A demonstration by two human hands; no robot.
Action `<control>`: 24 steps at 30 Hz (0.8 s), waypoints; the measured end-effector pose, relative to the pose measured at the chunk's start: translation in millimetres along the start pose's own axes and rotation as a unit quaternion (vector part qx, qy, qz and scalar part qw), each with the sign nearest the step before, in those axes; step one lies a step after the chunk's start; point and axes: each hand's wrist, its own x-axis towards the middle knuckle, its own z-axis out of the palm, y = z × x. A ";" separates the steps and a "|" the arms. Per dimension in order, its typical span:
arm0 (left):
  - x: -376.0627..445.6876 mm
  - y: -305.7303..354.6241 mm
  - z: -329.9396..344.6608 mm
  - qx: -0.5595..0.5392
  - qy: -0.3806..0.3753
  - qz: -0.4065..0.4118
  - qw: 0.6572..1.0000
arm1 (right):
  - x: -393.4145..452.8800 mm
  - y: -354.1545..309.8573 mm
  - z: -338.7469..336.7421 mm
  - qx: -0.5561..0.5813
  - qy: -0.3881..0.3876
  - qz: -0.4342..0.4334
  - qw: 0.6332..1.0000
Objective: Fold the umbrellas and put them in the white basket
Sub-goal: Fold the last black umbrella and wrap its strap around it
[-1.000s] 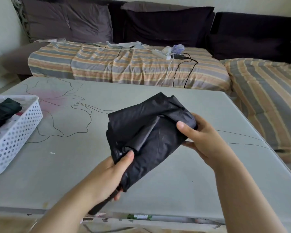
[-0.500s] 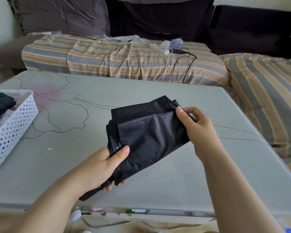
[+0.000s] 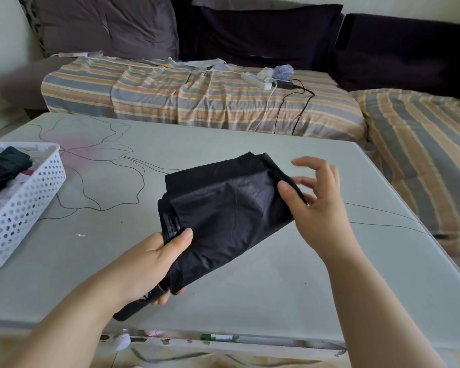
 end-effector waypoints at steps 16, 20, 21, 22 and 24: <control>-4.9 -5.6 -4.9 0.120 -0.034 0.017 0.992 | 0.9 -10.2 2.9 -0.207 -0.118 -0.061 0.969; -9.1 -7.1 -2.3 0.167 -0.034 0.074 0.983 | 6.3 -10.0 7.6 -0.259 -0.100 -0.053 0.959; -10.4 -7.8 0.0 0.178 -0.033 0.089 0.979 | 7.7 -8.1 8.8 -0.276 -0.115 -0.035 0.954; -11.2 -7.7 2.1 0.197 -0.027 0.102 0.975 | 9.0 -5.5 10.1 -0.290 -0.125 -0.009 0.949; -10.1 -7.6 5.7 0.226 0.006 0.095 0.969 | 10.1 -1.0 14.0 -0.296 -0.123 0.041 0.946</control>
